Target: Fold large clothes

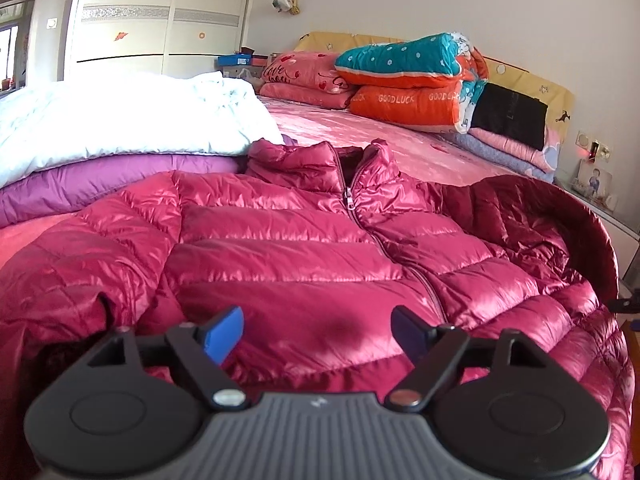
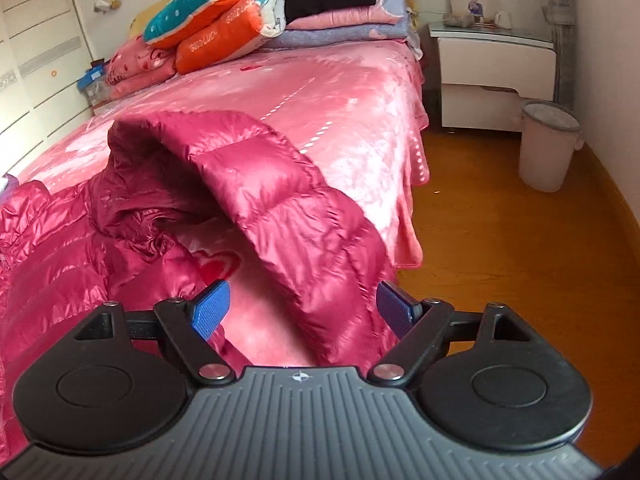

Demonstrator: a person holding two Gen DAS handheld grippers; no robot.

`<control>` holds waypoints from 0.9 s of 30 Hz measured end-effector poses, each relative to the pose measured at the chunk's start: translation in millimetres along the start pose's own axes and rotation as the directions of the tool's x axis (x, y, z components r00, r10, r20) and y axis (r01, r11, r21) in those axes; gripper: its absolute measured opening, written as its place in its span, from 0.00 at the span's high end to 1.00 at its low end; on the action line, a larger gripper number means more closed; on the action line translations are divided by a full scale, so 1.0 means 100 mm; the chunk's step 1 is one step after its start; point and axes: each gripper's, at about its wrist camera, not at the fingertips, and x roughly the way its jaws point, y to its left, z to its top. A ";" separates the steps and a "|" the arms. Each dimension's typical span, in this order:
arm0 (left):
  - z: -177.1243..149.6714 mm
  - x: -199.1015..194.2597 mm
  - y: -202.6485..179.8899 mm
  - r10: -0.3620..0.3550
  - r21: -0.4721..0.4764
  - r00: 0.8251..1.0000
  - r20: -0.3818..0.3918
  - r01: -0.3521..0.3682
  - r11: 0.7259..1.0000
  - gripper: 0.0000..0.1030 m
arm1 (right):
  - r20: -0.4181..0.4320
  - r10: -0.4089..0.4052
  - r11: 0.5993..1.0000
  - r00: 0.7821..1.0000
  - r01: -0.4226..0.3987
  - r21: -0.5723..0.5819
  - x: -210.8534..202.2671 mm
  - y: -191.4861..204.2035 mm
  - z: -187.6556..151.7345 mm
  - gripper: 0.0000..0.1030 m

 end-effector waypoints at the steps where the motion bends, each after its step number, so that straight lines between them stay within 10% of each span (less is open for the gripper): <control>1: 0.01 0.00 0.01 0.000 -0.002 1.000 0.002 0.000 1.000 0.19 | -0.002 -0.036 0.999 0.999 0.036 -0.033 0.05 0.06 0.00 0.07; 5: 0.03 0.01 0.07 0.000 -0.010 1.000 0.017 0.000 1.000 0.17 | -0.003 -0.143 0.979 0.990 0.141 -0.150 0.25 0.17 -0.01 0.70; 9: 0.04 0.05 0.12 -0.001 -0.027 1.000 0.010 0.001 1.000 0.17 | 0.021 -0.196 0.963 0.980 0.196 -0.187 0.30 0.12 0.00 0.89; 18: 0.05 0.05 0.15 -0.019 -0.049 1.000 0.019 0.020 0.999 0.16 | 0.096 -0.117 0.963 0.988 0.136 -0.232 -0.43 0.38 0.54 0.95; 23: 0.07 0.02 0.19 -0.026 -0.075 0.999 0.028 0.028 0.997 0.16 | 0.018 0.117 0.980 0.993 -0.113 -0.161 -0.85 0.63 0.92 0.95; 27: 0.07 0.00 0.21 -0.028 -0.094 0.999 0.029 0.031 0.995 0.16 | -0.062 0.337 0.937 0.939 -0.341 -0.072 -0.90 0.95 1.05 0.95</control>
